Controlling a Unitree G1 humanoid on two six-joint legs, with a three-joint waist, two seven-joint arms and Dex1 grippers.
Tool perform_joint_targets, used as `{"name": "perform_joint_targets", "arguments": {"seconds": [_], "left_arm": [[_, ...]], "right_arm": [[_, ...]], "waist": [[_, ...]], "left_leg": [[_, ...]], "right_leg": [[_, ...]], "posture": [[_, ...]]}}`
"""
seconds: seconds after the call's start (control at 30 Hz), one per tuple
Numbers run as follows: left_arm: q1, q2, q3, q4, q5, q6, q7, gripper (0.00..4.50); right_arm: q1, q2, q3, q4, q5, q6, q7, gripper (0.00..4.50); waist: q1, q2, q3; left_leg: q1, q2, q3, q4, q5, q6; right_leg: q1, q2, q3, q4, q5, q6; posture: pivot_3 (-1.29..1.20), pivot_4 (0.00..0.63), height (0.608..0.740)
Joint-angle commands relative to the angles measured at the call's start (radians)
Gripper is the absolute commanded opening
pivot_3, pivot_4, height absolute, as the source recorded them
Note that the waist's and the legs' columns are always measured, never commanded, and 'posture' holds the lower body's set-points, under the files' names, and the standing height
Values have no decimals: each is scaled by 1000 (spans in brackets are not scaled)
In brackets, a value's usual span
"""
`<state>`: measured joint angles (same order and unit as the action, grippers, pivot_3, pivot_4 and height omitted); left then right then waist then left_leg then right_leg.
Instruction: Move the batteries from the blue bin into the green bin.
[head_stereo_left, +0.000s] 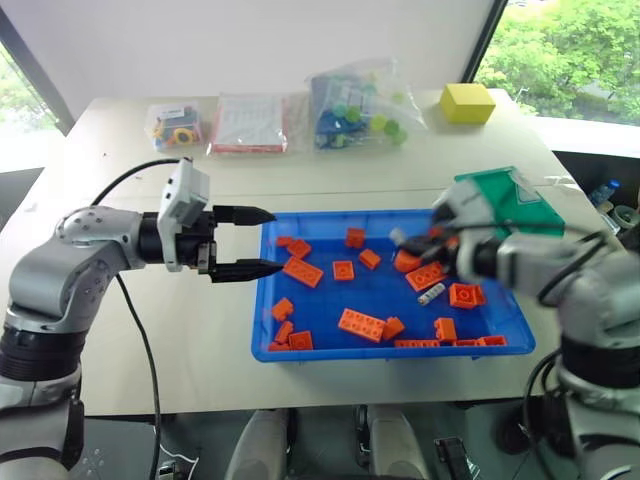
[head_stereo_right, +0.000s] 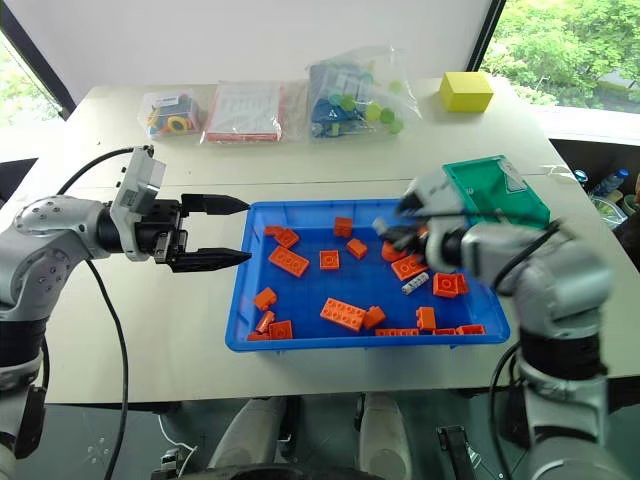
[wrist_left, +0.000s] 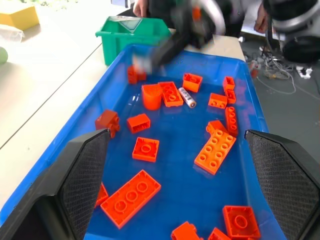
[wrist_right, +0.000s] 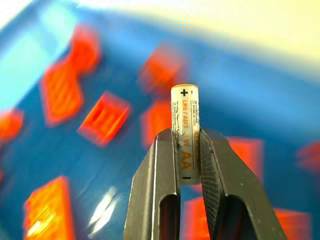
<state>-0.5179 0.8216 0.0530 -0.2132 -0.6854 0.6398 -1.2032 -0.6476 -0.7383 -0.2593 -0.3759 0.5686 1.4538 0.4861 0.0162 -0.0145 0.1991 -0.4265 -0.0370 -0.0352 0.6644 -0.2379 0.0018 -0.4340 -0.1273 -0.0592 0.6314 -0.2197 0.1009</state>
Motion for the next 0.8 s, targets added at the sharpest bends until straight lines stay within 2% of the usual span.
{"name": "perform_joint_targets", "arguments": {"seconds": [0.03, 0.17, 0.3, 0.47, 0.6, 0.8], "left_arm": [[-23, -4, 6, -1, 2, -23, -13, 4500], [-30, -15, -2, 5, 9, -26, -18, 4500], [-38, -24, -4, 7, 12, -23, -19, 4500], [-51, -28, -6, 15, 16, -24, -20, 4500], [-45, -29, -4, 6, 12, -19, -17, 4500], [-39, -26, -1, -1, 8, -13, -15, 4500]], "right_arm": [[-6, -112, -57, 107, -42, -76, 28, 53], [38, -221, -53, 274, -100, -219, 69, 53], [65, -230, -38, 372, -131, -321, 90, 53], [84, -236, -3, 403, -171, -432, 115, 2430], [95, -277, -20, 343, -132, -460, 209, 2430], [201, -341, -23, 128, 18, -489, 461, 2430]], "waist": [[1, 0, 0], [-6, -1, 0], [-13, 0, 0], [-14, 0, 0], [-10, 0, 0], [-5, 0, 0]], "left_leg": [[0, 0, 0, -1, 0, 0], [-1, 0, 3, 0, -1, 2], [1, 0, 4, 0, -1, 2], [0, 0, 4, 0, -1, 2], [0, 0, 3, 0, -1, 2], [0, 0, 3, 0, -1, 2]], "right_leg": [[0, 0, 0, -1, 0, 0], [0, -1, 0, -2, 0, 0], [0, -1, 1, -1, 1, 2], [0, -1, 1, 0, 1, 3], [0, -1, 1, -1, 1, 3], [0, -1, 1, -1, 1, 3]], "posture": [[0, 150, 692], [0, 150, 692], [0, 150, 692], [0, 150, 692], [0, 150, 692], [0, 150, 692]]}}
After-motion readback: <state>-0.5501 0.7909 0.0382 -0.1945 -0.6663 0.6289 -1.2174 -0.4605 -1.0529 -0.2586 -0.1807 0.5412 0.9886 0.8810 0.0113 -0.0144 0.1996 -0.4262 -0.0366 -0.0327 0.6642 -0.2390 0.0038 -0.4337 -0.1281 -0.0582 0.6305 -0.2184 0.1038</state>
